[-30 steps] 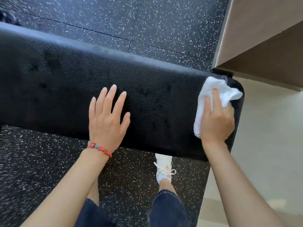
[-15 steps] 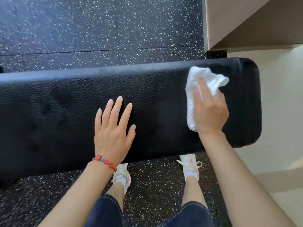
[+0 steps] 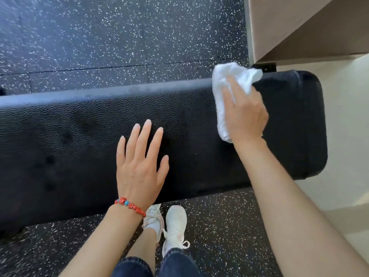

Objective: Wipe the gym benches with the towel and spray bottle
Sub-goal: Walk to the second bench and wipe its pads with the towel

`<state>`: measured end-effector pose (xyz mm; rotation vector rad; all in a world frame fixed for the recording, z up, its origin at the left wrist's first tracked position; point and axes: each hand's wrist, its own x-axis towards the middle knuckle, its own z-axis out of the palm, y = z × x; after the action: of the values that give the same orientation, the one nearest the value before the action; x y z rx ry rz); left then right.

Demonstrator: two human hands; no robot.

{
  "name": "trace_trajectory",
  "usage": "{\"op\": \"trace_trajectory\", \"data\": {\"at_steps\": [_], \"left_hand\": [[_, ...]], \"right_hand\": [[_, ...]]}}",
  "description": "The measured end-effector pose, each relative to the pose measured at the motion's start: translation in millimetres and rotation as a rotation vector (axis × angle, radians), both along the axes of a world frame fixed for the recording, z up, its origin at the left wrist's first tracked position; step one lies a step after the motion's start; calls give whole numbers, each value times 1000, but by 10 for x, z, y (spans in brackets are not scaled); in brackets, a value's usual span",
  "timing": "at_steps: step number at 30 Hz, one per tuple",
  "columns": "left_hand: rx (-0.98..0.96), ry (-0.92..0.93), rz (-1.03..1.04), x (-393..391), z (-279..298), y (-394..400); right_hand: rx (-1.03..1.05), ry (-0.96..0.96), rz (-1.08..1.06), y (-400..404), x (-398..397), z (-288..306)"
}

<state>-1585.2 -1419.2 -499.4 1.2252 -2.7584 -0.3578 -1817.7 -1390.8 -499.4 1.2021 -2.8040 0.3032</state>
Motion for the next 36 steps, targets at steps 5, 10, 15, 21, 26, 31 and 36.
{"op": "trace_trajectory", "data": {"at_steps": [5, 10, 15, 21, 26, 31, 36], "left_hand": [[-6, -15, 47, 75, -60, -49], [-21, -13, 31, 95, -109, -52], [-36, -20, -1, 130, -126, -80], [-28, -12, 16, 118, -109, -52], [-49, -13, 38, 215, -60, -2], [-73, -28, 66, 380, -80, 21], [-73, -9, 80, 387, -138, 39]], "right_hand": [[-107, -133, -211, -188, 246, -71], [-99, -11, 215, -425, 927, -52], [-76, 107, 93, -43, 141, -37], [-74, -54, -80, 34, 207, -58], [-29, 96, 191, 141, 776, -53], [-63, 145, 42, 609, 326, -86], [-127, -26, -168, 661, 482, -60]]}}
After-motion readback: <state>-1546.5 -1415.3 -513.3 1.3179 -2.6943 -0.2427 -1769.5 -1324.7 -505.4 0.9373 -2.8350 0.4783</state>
